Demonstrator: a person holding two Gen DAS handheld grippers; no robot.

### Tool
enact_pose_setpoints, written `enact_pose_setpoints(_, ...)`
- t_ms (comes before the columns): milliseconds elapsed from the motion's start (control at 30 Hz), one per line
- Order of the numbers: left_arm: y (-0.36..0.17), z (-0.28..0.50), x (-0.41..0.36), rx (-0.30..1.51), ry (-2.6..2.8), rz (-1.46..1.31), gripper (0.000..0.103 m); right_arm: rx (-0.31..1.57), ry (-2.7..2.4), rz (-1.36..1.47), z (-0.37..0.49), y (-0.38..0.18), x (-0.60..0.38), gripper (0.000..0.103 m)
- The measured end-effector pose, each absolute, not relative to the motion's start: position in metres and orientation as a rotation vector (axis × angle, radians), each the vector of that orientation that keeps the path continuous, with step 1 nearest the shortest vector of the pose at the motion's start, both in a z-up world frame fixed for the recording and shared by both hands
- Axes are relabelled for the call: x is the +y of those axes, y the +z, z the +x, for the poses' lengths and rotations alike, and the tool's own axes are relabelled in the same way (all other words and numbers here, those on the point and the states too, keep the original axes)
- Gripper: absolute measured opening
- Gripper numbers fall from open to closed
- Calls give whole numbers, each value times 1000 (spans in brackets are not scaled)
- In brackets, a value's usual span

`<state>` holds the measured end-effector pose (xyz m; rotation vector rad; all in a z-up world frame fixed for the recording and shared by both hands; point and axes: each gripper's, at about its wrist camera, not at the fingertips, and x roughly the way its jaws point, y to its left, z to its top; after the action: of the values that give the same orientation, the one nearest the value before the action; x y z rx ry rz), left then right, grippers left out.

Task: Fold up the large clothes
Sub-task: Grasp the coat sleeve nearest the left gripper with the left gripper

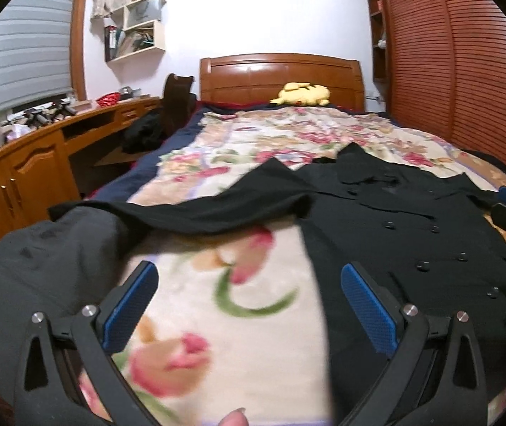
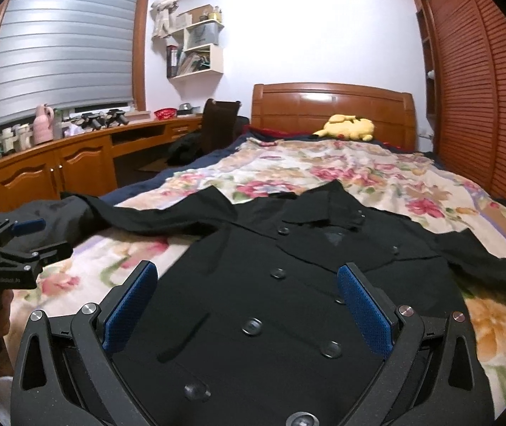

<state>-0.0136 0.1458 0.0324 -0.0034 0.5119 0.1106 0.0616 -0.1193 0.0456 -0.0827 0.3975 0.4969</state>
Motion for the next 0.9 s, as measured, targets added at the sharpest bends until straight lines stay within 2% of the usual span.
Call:
enact_pose_setpoints(533,7,59,224,695,111,-36,103,470,552,-138,79,14,-75,103)
enact_pose_setpoints(900,0,123,262,747,127,-112,103,486,581,-159,78,10,-71,103)
